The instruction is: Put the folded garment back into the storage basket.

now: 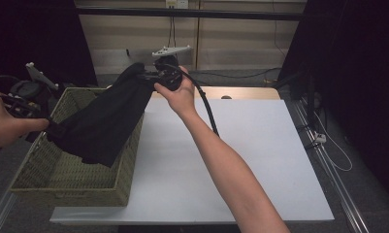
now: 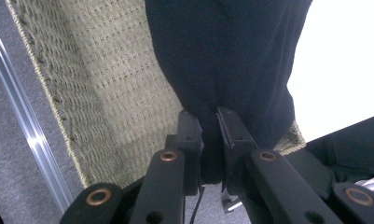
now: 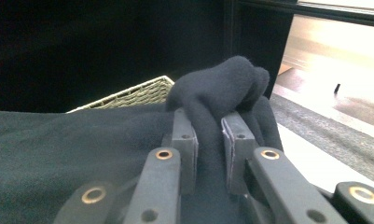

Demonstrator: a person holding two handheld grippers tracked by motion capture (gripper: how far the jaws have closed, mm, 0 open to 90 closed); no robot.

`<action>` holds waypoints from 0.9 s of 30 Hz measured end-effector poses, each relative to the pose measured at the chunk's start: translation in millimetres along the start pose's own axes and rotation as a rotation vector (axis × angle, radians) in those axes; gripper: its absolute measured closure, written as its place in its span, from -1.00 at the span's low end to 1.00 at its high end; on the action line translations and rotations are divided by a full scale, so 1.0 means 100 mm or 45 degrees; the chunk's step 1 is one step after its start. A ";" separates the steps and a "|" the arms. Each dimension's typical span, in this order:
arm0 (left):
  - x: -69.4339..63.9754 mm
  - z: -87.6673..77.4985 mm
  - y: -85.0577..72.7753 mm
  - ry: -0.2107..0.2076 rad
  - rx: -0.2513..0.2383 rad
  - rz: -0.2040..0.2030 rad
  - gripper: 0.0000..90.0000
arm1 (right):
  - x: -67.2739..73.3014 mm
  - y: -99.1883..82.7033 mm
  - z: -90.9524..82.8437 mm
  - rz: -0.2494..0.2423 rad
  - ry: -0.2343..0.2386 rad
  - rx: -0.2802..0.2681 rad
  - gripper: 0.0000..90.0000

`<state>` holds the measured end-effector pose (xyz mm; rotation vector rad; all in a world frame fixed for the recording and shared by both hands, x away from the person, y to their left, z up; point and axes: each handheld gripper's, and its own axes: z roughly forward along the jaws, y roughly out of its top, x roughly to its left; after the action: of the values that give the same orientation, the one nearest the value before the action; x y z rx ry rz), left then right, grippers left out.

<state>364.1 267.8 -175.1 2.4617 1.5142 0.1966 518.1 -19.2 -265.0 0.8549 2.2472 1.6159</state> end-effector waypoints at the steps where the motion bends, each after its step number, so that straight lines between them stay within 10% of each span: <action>1: 0.00 0.01 -0.01 0.003 -0.007 -0.020 0.80 | 0.01 0.00 0.02 0.018 0.010 -0.002 0.75; 27: 0.15 0.14 -0.12 -0.011 0.034 -0.042 0.79 | 0.07 0.00 0.47 -0.039 0.058 0.056 0.75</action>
<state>364.4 284.3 -192.3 2.4528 1.5624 0.1608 536.5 21.8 -280.5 0.7983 2.3227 1.5939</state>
